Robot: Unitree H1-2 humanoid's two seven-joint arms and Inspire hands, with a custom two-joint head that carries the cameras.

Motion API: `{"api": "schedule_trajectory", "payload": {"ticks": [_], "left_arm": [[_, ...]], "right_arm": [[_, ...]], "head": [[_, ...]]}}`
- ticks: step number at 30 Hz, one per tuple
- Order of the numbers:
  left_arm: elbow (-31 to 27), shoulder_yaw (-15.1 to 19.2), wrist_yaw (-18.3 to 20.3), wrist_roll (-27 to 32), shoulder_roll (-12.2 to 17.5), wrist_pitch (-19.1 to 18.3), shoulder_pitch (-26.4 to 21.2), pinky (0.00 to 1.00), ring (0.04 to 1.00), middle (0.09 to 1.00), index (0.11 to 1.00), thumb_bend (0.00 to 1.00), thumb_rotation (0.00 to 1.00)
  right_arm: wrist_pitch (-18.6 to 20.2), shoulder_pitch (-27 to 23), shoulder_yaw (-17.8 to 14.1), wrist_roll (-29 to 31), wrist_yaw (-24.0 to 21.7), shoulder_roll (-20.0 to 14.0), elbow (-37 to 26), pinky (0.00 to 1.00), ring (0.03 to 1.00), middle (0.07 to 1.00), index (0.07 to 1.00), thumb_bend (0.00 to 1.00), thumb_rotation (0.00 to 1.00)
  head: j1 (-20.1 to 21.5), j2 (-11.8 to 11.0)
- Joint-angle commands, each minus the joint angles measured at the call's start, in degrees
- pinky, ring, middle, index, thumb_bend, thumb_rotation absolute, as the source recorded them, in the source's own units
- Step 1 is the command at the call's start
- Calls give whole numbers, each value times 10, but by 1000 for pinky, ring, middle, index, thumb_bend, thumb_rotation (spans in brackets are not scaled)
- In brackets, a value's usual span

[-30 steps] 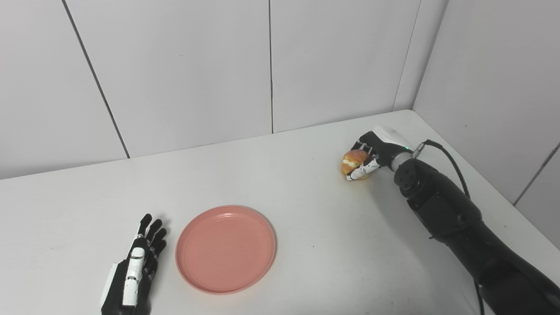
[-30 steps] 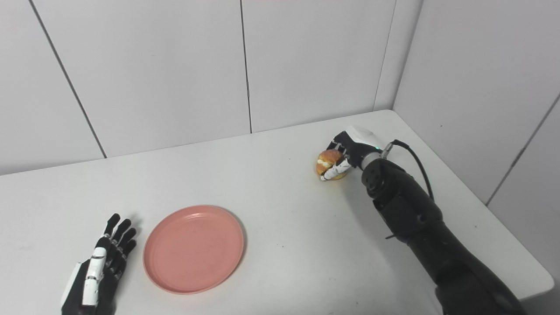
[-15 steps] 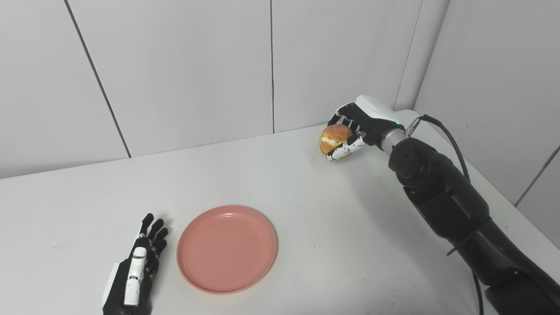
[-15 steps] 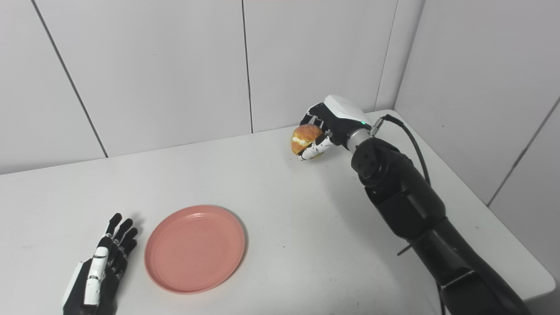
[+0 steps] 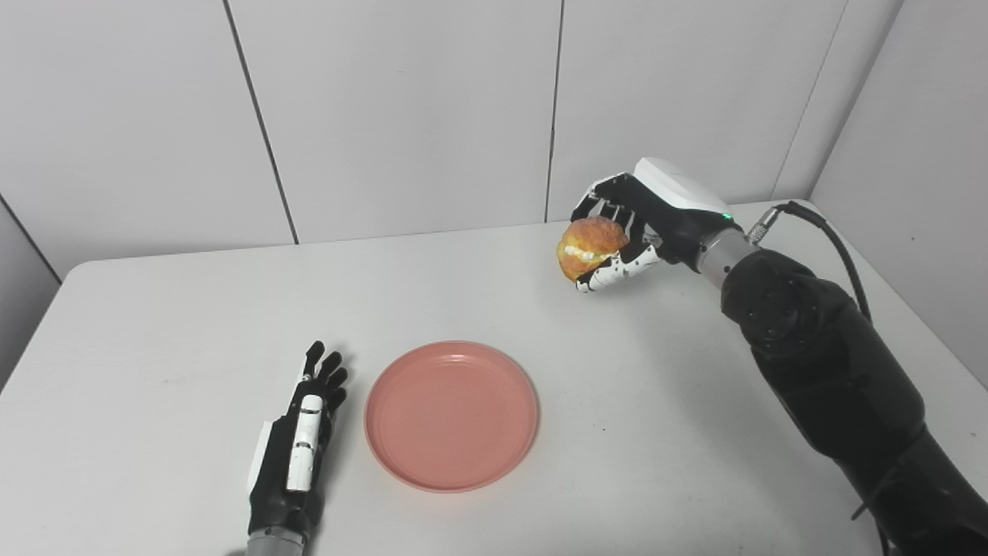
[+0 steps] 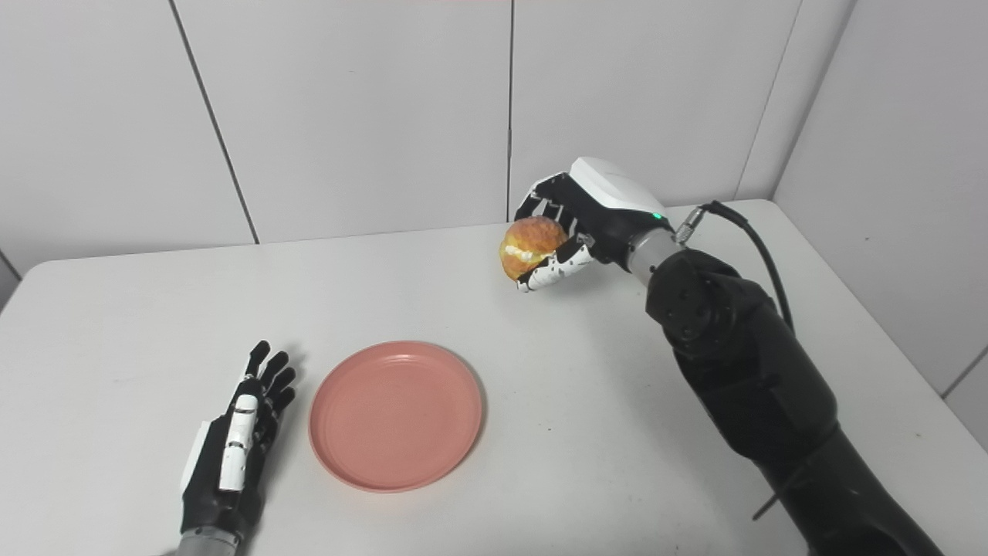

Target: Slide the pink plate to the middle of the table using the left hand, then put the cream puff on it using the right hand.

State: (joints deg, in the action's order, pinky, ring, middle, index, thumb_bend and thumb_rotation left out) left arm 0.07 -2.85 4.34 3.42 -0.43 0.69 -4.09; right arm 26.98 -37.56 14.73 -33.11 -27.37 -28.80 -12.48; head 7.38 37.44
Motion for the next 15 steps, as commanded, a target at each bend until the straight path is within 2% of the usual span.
{"api": "schedule_trajectory", "payload": {"ticks": [1, 8, 15], "left_arm": [[2, -22, 3, -7, -20, -26, 19, 970, 954, 963, 963, 443, 1000], [2, -38, -21, -27, -36, -36, 13, 962, 954, 964, 961, 435, 1000], [6, -43, -37, -35, -50, -41, 7, 948, 947, 958, 949, 431, 1000]], "right_arm": [[-9, -17, 3, -5, 1, 8, -17, 356, 428, 448, 542, 517, 0], [-45, -15, 32, -1, 3, 35, -4, 360, 427, 443, 543, 516, 0], [-48, -10, 62, -7, -3, 67, 5, 366, 428, 441, 547, 516, 0]], "head": [[-8, 1], [-53, 10], [-75, 16]]}}
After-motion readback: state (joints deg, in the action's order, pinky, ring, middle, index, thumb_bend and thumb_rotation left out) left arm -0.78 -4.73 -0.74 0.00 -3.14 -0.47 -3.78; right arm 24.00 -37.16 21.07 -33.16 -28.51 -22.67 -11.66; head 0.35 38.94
